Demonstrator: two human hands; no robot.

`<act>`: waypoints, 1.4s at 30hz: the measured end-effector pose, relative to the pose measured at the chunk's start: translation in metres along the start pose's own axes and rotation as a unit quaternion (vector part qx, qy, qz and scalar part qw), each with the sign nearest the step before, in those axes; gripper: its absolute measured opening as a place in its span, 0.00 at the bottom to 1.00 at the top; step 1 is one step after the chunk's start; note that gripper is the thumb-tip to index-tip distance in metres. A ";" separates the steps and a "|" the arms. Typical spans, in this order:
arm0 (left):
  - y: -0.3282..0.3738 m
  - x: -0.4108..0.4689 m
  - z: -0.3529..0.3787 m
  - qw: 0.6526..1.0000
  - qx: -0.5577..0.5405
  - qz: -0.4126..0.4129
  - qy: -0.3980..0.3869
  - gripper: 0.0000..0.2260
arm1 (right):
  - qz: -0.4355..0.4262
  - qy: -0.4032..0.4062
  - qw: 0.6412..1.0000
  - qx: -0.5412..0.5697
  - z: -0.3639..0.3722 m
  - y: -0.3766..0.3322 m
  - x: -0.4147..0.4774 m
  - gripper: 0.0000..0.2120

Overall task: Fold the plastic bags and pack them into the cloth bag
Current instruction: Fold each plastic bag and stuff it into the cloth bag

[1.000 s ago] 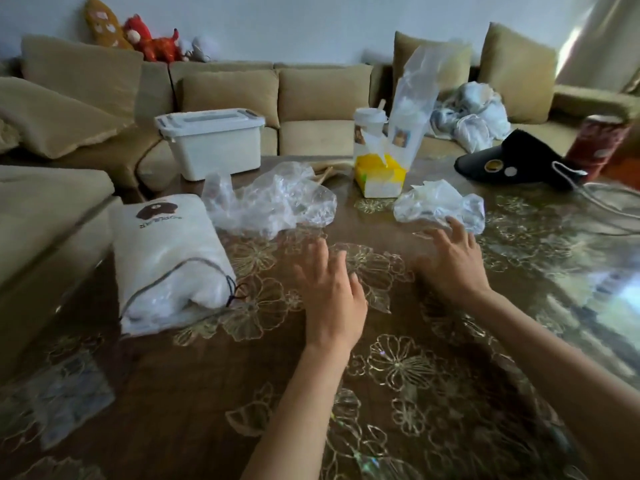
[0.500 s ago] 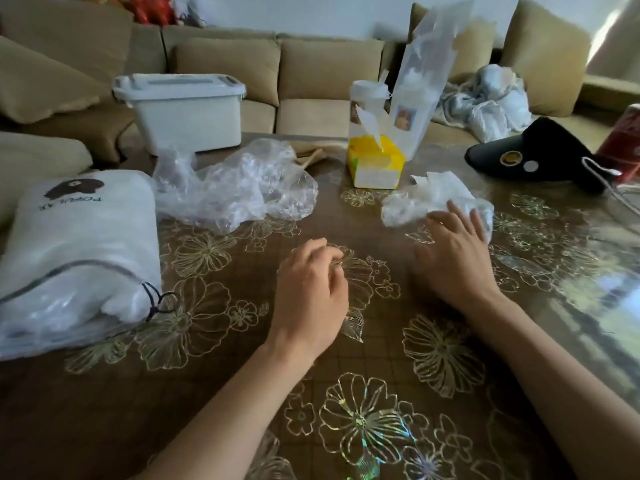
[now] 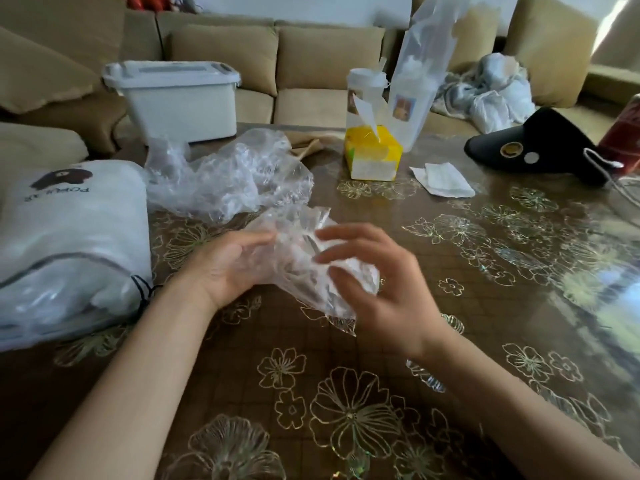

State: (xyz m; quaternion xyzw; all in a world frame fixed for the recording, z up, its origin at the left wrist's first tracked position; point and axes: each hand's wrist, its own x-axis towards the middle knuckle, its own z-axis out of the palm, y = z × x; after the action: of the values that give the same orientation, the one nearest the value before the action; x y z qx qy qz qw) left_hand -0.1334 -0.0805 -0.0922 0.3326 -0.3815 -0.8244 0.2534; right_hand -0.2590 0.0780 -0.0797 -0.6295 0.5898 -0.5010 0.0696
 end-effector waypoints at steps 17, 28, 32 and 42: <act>0.004 -0.007 0.004 0.986 -0.094 0.025 -0.138 0.25 | 0.384 -0.005 0.860 0.337 -0.040 0.035 0.015 0.09; 0.011 -0.020 0.026 0.965 0.170 0.195 -0.041 0.06 | 0.269 0.142 0.932 0.195 -0.058 0.049 0.020 0.06; 0.023 -0.034 0.033 0.944 0.167 0.267 -0.097 0.08 | 0.203 0.127 0.933 0.269 -0.071 0.044 0.023 0.06; -0.014 -0.026 0.052 0.745 0.568 0.342 0.080 0.09 | 0.199 0.059 0.957 -0.204 -0.081 0.038 0.018 0.12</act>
State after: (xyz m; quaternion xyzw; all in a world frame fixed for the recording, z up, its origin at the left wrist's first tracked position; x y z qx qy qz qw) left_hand -0.1569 -0.0312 -0.0686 0.3269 -0.8455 -0.2839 0.3126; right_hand -0.3459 0.0936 -0.0557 -0.4698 0.7956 -0.3825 0.0028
